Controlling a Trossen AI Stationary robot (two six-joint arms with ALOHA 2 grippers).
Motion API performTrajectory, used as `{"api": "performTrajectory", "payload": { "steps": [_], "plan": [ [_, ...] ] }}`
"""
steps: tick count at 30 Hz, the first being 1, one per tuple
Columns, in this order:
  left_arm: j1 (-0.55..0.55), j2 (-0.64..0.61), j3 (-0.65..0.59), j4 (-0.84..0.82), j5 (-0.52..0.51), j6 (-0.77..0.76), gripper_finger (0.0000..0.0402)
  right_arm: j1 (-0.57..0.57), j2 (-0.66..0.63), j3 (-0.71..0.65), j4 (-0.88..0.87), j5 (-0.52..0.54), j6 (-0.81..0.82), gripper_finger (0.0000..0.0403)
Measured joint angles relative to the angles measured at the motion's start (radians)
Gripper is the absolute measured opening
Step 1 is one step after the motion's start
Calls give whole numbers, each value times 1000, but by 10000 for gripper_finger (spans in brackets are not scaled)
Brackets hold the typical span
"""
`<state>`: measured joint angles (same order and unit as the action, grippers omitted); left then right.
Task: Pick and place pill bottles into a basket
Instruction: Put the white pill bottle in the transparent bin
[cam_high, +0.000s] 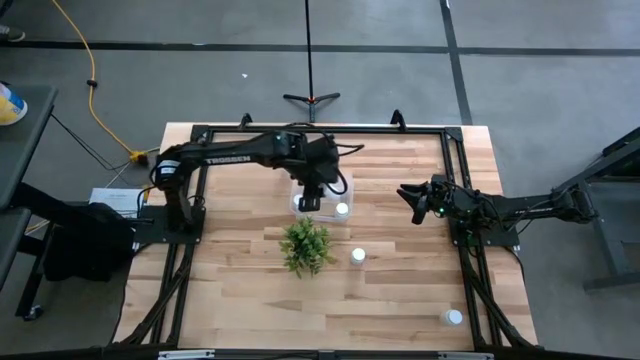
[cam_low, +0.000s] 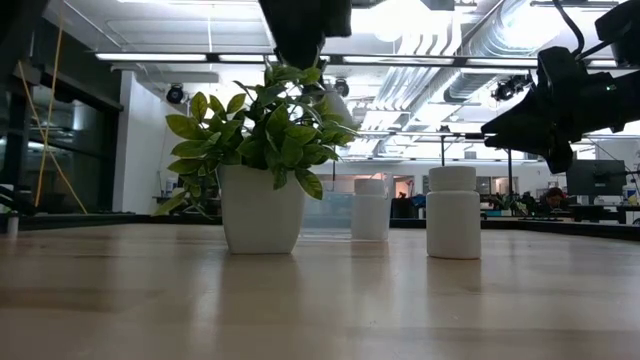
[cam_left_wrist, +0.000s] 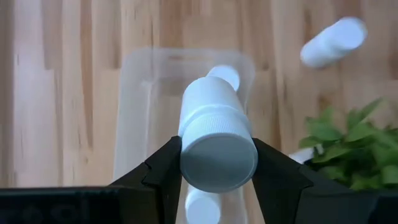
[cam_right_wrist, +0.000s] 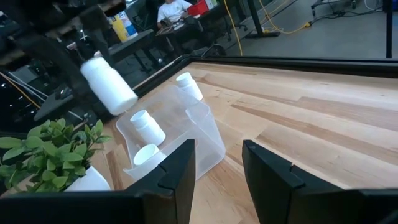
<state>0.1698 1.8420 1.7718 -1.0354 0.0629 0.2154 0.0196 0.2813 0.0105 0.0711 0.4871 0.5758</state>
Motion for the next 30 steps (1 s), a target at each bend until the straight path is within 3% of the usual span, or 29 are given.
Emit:
{"api": "performTrajectory", "payload": {
  "steps": [30],
  "plan": [
    [0,179,0,-150,-46,97,199,0,0,0,-2,1,-19,124]
  ]
}}
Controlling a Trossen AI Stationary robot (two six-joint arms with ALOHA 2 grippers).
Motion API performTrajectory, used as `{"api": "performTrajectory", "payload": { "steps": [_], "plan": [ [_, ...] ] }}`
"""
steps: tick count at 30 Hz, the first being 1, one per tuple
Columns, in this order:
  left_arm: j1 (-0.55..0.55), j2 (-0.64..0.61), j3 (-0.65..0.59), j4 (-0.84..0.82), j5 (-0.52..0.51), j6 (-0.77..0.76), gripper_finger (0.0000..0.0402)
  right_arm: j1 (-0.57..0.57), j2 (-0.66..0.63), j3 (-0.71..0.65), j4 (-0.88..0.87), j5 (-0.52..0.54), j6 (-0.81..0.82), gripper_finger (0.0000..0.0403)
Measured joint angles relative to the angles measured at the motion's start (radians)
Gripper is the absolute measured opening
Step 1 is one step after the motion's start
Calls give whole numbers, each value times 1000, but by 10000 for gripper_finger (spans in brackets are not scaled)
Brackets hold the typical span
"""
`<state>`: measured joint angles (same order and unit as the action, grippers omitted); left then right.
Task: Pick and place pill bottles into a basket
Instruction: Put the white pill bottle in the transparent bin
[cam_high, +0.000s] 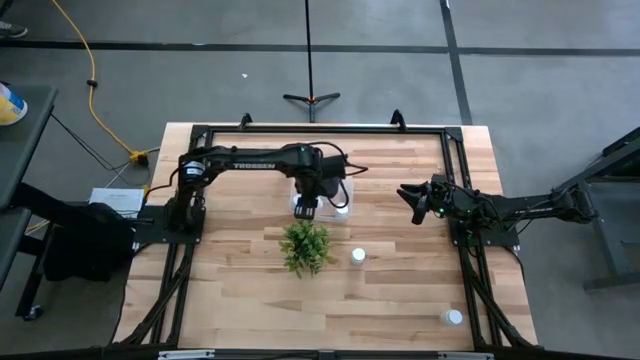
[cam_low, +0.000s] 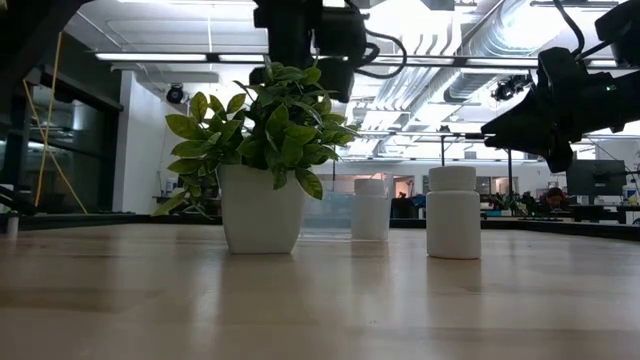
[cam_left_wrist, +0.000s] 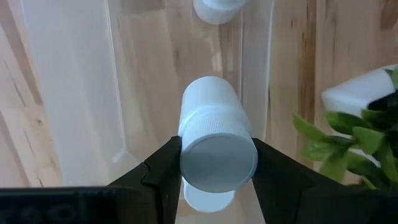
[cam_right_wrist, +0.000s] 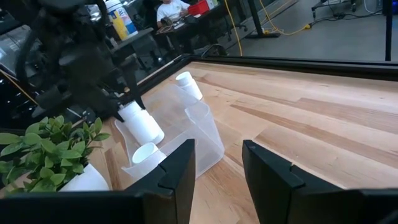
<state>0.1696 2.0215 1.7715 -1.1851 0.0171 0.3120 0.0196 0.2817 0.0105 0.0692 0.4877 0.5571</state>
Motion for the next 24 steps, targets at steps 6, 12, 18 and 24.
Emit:
{"api": "performTrajectory", "payload": {
  "steps": [6,12,18,24],
  "plan": [
    [0,19,1,-9,4,24,195,0,0,0,0,0,-14,124],
    [0,30,-1,-25,-2,58,200,0,0,0,0,10,-16,124],
    [0,30,-1,-1,-2,79,195,0,0,0,0,13,-16,124],
    [0,39,0,6,-1,92,199,0,0,0,0,19,-16,124]
  ]
}}
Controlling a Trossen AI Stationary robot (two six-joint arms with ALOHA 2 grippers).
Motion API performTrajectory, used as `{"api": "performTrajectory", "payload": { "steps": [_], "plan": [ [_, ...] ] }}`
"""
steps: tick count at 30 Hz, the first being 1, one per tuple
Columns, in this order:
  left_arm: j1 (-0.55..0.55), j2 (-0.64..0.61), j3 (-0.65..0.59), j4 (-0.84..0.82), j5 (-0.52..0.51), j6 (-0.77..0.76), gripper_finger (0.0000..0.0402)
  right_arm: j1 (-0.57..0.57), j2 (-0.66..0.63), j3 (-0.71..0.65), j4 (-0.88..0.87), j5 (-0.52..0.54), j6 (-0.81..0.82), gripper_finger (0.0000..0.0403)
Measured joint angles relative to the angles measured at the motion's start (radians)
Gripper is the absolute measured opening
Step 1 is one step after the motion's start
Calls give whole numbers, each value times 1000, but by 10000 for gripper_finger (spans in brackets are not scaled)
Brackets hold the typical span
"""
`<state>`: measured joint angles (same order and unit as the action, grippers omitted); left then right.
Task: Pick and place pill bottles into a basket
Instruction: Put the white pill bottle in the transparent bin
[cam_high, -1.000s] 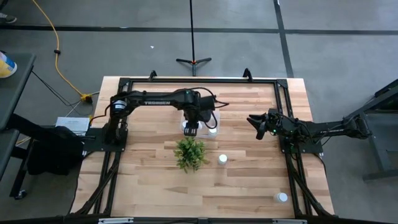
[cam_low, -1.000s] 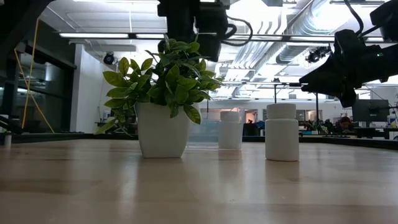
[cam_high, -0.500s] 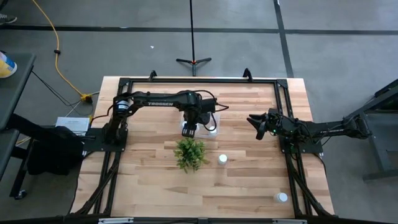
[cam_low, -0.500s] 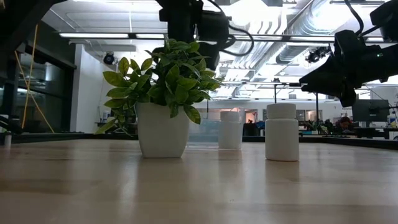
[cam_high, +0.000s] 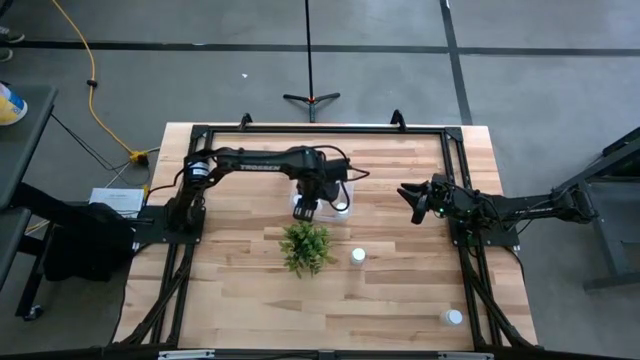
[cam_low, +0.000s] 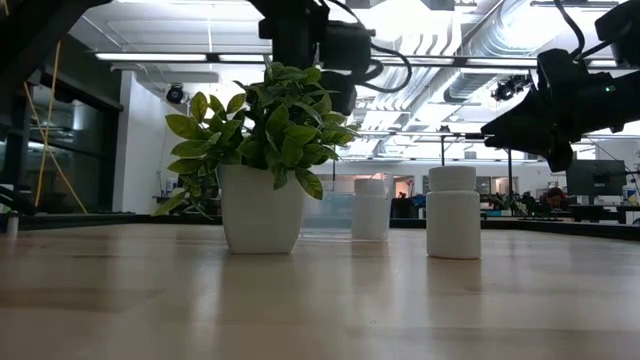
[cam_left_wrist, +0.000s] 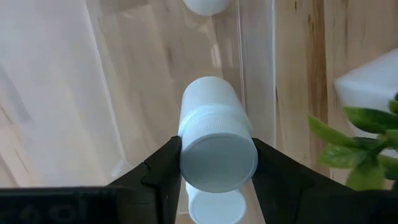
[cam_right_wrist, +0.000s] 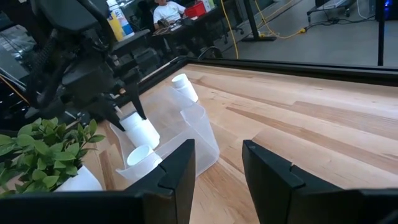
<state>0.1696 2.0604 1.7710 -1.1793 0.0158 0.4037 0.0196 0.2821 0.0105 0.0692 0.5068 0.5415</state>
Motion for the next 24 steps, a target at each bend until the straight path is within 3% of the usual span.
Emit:
{"api": "performTrajectory", "payload": {
  "steps": [17,24],
  "plan": [
    [0,39,-1,-9,-26,18,200,0,0,0,0,-1,0,124],
    [0,39,-1,-6,-27,11,240,0,0,0,0,-1,-3,124]
  ]
}}
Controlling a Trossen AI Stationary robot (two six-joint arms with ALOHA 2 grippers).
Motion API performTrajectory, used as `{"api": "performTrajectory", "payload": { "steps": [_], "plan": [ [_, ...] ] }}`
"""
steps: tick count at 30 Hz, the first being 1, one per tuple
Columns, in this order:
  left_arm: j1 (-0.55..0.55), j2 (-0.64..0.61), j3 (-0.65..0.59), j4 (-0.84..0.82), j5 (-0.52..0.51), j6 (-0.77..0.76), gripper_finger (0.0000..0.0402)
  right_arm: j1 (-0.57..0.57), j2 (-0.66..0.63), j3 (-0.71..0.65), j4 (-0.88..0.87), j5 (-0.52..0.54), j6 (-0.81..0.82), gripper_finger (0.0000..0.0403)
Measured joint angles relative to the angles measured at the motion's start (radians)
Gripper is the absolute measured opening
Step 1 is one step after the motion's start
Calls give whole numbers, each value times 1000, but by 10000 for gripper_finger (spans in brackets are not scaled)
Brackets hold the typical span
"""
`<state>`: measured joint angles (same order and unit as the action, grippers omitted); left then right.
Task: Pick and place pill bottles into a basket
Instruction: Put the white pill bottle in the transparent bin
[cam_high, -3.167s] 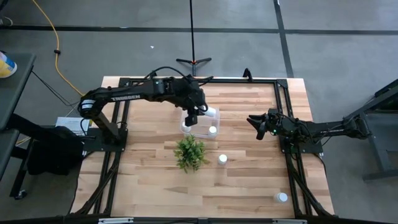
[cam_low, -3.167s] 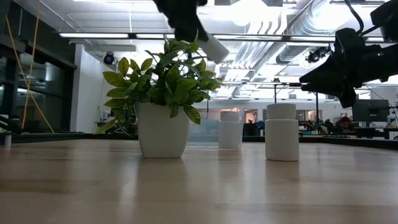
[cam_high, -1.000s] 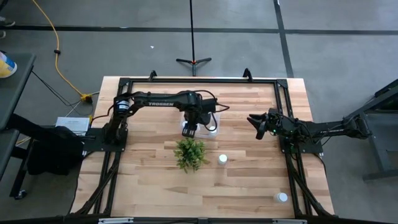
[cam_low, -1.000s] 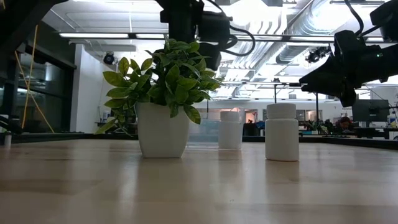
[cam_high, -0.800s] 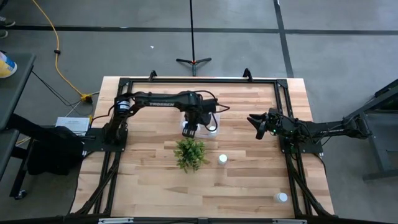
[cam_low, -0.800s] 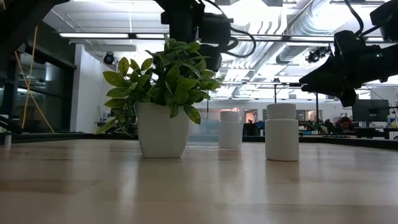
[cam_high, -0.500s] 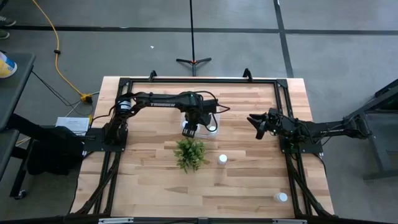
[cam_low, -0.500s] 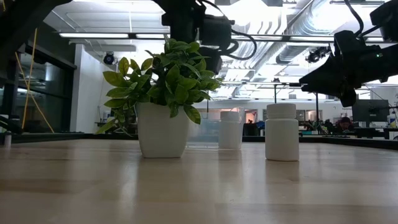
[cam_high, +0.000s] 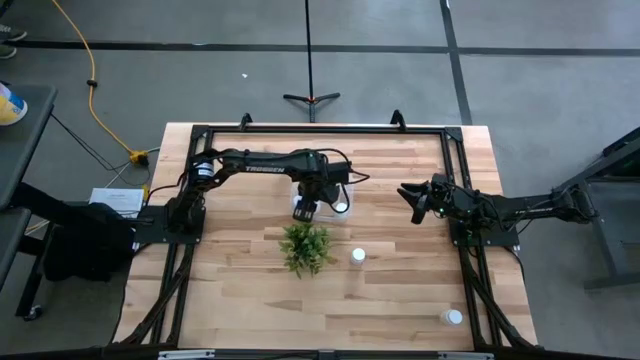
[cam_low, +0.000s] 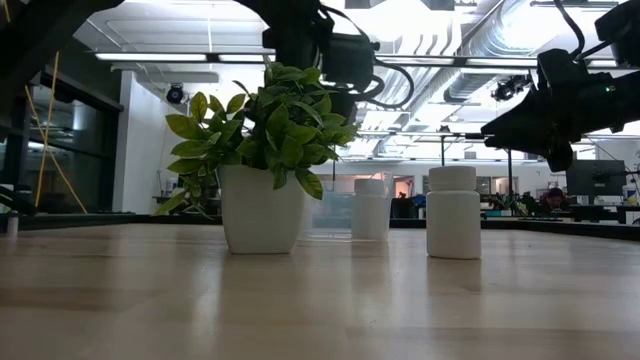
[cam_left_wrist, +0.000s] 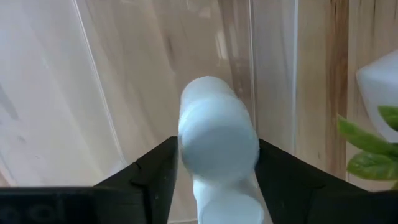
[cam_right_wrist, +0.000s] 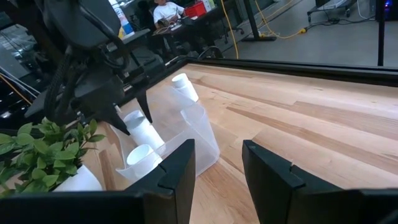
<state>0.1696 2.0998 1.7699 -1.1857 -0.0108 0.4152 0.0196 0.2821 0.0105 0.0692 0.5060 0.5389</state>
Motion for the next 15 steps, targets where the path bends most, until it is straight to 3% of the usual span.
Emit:
{"api": "performTrajectory", "payload": {
  "steps": [9,15],
  "plan": [
    [0,0,1,-3,-2,-1,268,0,0,0,0,0,-5,124],
    [0,-1,73,-74,-19,-23,271,0,0,0,0,0,-8,124]
  ]
}}
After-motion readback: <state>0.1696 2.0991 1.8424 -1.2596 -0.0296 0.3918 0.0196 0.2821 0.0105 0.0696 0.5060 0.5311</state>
